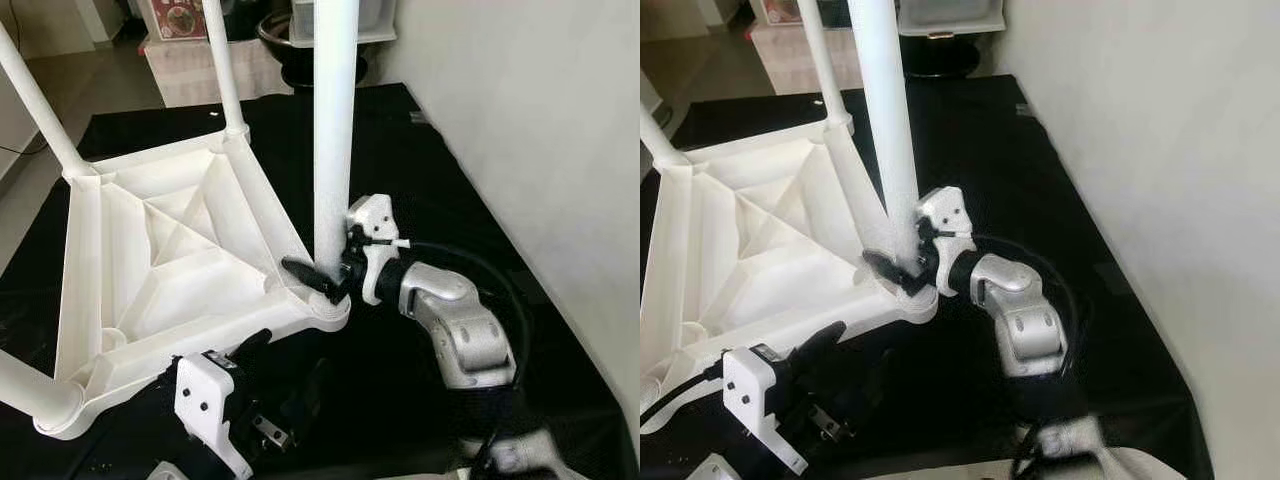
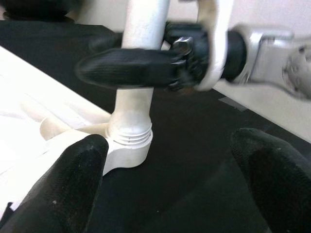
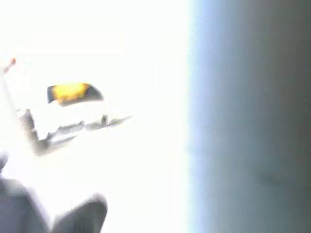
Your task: Building children table
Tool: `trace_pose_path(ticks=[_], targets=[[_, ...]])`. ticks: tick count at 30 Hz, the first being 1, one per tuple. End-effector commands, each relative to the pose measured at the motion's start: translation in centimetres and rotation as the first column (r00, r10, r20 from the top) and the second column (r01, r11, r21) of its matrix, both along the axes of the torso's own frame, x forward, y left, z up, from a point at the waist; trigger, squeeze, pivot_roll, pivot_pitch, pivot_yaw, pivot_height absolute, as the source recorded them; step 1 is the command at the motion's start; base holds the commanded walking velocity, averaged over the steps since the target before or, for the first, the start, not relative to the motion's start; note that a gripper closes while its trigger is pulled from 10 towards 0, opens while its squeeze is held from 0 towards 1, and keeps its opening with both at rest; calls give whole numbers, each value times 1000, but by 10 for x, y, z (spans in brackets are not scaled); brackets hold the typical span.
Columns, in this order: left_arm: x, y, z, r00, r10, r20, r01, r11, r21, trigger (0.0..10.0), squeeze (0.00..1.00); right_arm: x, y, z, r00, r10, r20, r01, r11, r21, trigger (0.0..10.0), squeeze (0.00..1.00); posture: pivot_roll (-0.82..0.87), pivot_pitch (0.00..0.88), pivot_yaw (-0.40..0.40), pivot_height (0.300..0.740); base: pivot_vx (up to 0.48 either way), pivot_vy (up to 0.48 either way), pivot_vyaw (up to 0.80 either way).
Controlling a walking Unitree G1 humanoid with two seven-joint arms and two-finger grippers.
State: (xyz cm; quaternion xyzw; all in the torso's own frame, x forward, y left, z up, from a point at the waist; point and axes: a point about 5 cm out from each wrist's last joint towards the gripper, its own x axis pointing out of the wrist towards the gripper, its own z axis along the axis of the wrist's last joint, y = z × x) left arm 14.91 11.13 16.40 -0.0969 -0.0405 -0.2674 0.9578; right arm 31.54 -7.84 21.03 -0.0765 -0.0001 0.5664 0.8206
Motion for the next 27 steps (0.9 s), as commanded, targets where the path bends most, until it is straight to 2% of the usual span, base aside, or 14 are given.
trace_pose_path(ticks=[1, 4, 8, 9, 10, 15, 19, 21, 23, 24, 25, 26, 27], targets=[[-1, 0, -2, 1000, 2, -19, -2, 1000, 2, 10000, 0, -5, 12, -1, 992, 123, -2, -123, 992, -10, 10000, 0, 39, 149, 5, 740, 0, 0, 0], [-1, -1, -2, 1000, 1, -20, -1, 1000, -1, 10000, 0, 2, 9, 1, 963, 269, -16, -269, 962, -42, 10000, 0, 50, 148, 8, 740, 0, 0, 0], [-2, -2, -2, 1000, 1, -20, -1, 1000, -1, 10000, 0, 7, 9, 4, 948, 316, -33, -317, 948, -35, 10000, 0, 55, 150, 8, 740, 0, 0, 0], [-2, -2, -2, 1000, 1, -21, -1, 1000, 0, 10000, 0, 11, 9, 6, 940, 339, -41, -340, 940, -22, 2471, 0, 56, 150, 8, 740, 0, 0, 0], [-2, -2, -2, 1000, 1, -21, -1, 1000, 0, 10000, 0, 13, 8, 8, 931, 362, -52, -363, 932, -10, 0, 0, 57, 152, 8, 740, 0, 0, 0], [-3, -2, -2, 1000, 2, -23, -2, 1000, 1, 10000, 0, 17, 4, 10, 906, 421, -53, -422, 907, -12, 0, 0, 57, 156, 6, 740, 0, 0, 0], [-3, -2, -2, 1000, 3, -23, -3, 1000, 1, 10000, 0, 22, 0, 12, 905, 422, -40, -423, 906, -6, 0, 0, 55, 158, 7, 740, 0, 0, 0], [-3, -2, -2, 1000, 4, -23, -4, 1000, 0, 10000, 0, 24, -3, 11, 919, 393, -32, -393, 920, -4, 0, 0, 52, 162, 3, 740, 0, 0, 0], [-3, -2, -2, 1000, 4, -23, -4, 1000, -1, 10000, 0, 26, -10, 3, 968, 250, -27, -251, 968, -21, 0, 0, 42, 162, -1, 740, 0, 0, 0], [-3, -2, -2, 1000, 4, -23, -4, 1000, -1, 10000, 0, 26, -10, 3, 968, 250, -27, -251, 968, -21, 0, 0, 42, 162, -1, 740, 0, 0, 0], [-3, -2, -2, 1000, 4, -22, -4, 1000, -2, 10000, 0, 26, -14, -3, 992, 122, -27, -122, 992, -9, 0, 0, 37, 162, -9, 740, 0, 0, 0], [-3, -2, -2, 1000, 4, -21, -4, 1000, -2, 10000, 0, 23, -14, -9, 998, -62, -5, 62, 998, 12, 0, 0, 37, 164, -15, 740, 0, 0, 0], [-2, -2, -2, 1000, 5, -21, -5, 1000, -2, 10000, 0, 22, -16, -13, 949, -315, 11, 314, 948, 50, 0, 0, 35, 165, -14, 740, 0, 0, 0]])
